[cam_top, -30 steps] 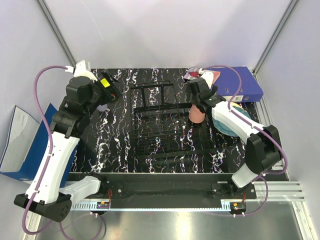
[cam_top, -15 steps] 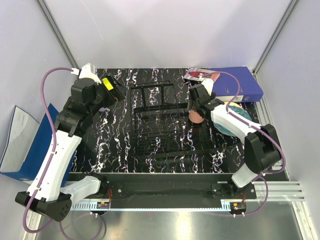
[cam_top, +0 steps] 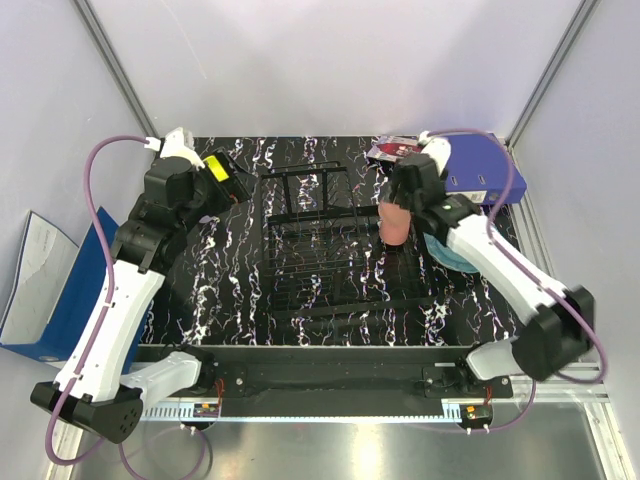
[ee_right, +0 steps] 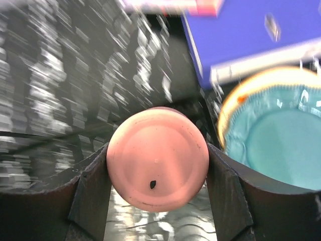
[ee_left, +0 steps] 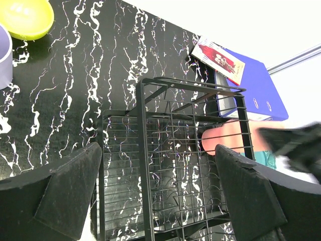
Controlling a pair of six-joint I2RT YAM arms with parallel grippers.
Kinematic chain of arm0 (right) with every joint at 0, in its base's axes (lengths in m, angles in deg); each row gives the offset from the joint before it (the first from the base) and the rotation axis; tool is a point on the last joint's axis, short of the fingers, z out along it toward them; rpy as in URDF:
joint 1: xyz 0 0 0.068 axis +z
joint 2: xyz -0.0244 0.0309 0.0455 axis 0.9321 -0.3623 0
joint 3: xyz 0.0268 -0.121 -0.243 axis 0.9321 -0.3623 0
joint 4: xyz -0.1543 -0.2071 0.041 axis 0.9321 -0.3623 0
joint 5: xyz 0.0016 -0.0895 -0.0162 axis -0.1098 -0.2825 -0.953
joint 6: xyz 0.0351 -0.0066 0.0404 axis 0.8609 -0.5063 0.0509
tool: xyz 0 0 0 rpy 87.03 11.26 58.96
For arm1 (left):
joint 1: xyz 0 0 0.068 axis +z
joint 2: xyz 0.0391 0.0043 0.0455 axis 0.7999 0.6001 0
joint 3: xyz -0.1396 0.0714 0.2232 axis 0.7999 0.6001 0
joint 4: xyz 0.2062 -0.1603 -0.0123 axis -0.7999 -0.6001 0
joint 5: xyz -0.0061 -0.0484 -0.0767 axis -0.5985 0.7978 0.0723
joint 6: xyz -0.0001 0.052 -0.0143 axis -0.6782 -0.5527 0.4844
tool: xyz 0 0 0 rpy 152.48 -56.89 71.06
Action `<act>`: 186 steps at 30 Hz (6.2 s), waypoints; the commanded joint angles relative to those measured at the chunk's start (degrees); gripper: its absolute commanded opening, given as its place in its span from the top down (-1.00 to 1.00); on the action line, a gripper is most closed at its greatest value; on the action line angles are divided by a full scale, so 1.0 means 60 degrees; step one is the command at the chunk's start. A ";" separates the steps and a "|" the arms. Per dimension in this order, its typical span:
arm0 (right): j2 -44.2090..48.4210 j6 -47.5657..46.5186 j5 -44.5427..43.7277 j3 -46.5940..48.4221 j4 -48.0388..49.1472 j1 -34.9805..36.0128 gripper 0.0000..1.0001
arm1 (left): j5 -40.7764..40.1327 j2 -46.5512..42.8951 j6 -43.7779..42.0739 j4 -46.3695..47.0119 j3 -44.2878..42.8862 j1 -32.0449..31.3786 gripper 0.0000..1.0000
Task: Unload the mixed dishes from the dish rack
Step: Pick up the cup from the dish rack, then place the cup at the center of the board, then pick up the cup from the dish rack.
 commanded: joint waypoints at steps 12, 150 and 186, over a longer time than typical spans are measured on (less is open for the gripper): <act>0.4598 0.2553 0.4372 0.0172 0.2322 -0.0886 1.00 | 0.3262 -0.0469 0.1749 0.4805 0.0876 -0.0044 -0.98; -0.0556 -0.0211 0.1331 -0.0461 0.0991 -0.0522 -0.99 | -0.0219 -0.0981 -0.0226 -0.0200 0.0292 0.0220 -0.50; 0.4480 0.4520 0.7389 -0.1817 0.6049 -0.0887 1.00 | 0.4006 -0.1904 0.1992 0.6406 0.2488 0.0161 -0.98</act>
